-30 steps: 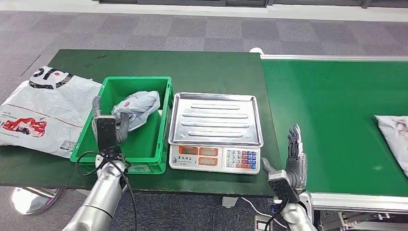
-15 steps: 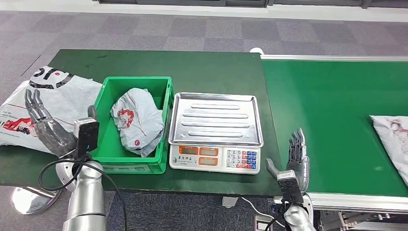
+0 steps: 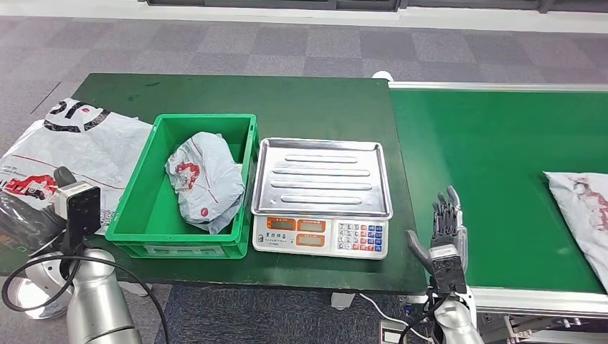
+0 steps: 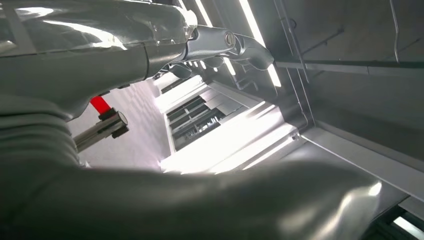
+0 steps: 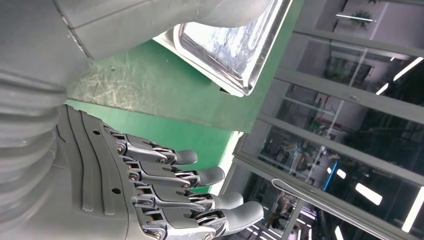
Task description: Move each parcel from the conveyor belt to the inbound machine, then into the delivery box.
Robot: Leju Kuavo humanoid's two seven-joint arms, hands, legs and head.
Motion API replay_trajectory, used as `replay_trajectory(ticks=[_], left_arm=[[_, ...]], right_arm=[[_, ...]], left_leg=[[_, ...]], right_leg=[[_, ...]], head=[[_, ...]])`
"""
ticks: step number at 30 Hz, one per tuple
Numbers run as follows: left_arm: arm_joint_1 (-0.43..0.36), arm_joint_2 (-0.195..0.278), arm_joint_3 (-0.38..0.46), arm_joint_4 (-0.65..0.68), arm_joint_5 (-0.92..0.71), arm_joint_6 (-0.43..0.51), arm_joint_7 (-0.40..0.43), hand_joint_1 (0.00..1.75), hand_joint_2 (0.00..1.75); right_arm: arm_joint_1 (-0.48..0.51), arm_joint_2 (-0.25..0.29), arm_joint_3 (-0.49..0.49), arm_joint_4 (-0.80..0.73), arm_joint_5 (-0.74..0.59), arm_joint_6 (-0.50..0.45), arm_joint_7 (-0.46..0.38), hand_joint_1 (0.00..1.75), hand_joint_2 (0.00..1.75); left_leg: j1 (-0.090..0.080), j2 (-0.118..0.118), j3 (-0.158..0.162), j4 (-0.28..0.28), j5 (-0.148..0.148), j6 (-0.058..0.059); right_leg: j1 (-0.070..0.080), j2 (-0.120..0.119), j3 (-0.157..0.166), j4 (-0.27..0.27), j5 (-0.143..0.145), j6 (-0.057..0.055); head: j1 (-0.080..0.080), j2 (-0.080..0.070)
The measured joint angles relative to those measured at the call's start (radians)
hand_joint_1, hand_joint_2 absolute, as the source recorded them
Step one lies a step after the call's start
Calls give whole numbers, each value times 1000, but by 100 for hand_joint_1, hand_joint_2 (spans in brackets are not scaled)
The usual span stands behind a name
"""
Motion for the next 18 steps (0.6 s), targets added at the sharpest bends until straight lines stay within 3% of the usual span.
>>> replay_trajectory(ticks=[3, 7, 9, 10, 12, 14, 16, 18], left_arm=[[1, -1, 5, -9, 0, 0, 0, 0, 0], [0, -2, 9, -10, 29, -28, 0, 0, 175], [-14, -6, -13, 61, 172, -161, 0, 0, 175], [-25, -9, -43, 126, 306, -284, 0, 0, 175], [-32, -10, -175, 256, 641, -606, 0, 0, 175], [-16, 4, -360, 327, 877, -876, 0, 0, 175], [-10, 29, -513, 366, 929, -962, -1, 0, 175], [-10, 46, -607, 397, 914, -892, -1, 0, 175]], right_arm=[[0, 0, -6, 0, 0, 0, 0, 0, 175], [-7, 0, -12, 0, 30, -22, 30, 0, 175], [-52, -32, -43, 15, 169, -70, 155, 0, 175], [-99, -71, -79, 39, 268, -87, 230, 0, 175], [-216, -180, -193, 122, 434, -97, 326, 0, 175], [-314, -274, -309, 216, 519, -110, 348, 0, 175], [-368, -331, -377, 286, 559, -125, 355, 0, 175], [-385, -363, -416, 336, 592, -141, 378, 0, 175]], left_leg=[[0, 0, 0, 0, 0, 0], [0, 0, 1, 0, 0, 0], [-3, 2, 1, 1, 1, 3], [-6, 1, 1, 1, 3, 6], [-9, -6, -6, 2, 9, 12], [-8, -11, -14, 3, 11, 14], [-8, -7, -15, 4, 10, 15], [-9, 0, -14, 4, 7, 16]], right_leg=[[0, 0, 0, 0, 0, 0], [0, 0, -1, 0, 0, 0], [-3, 2, -5, -1, 2, 2], [-6, 1, -7, -2, 3, 5], [-9, -6, -8, -2, 6, 10], [-8, -11, -8, -3, 10, 12], [-8, -7, -8, -5, 14, 13], [-9, 1, -8, -7, 15, 14]], head=[[0, 0], [0, 0], [-1, 0], [-2, 0], [-2, 0], [0, 0], [1, 0], [0, 0]])
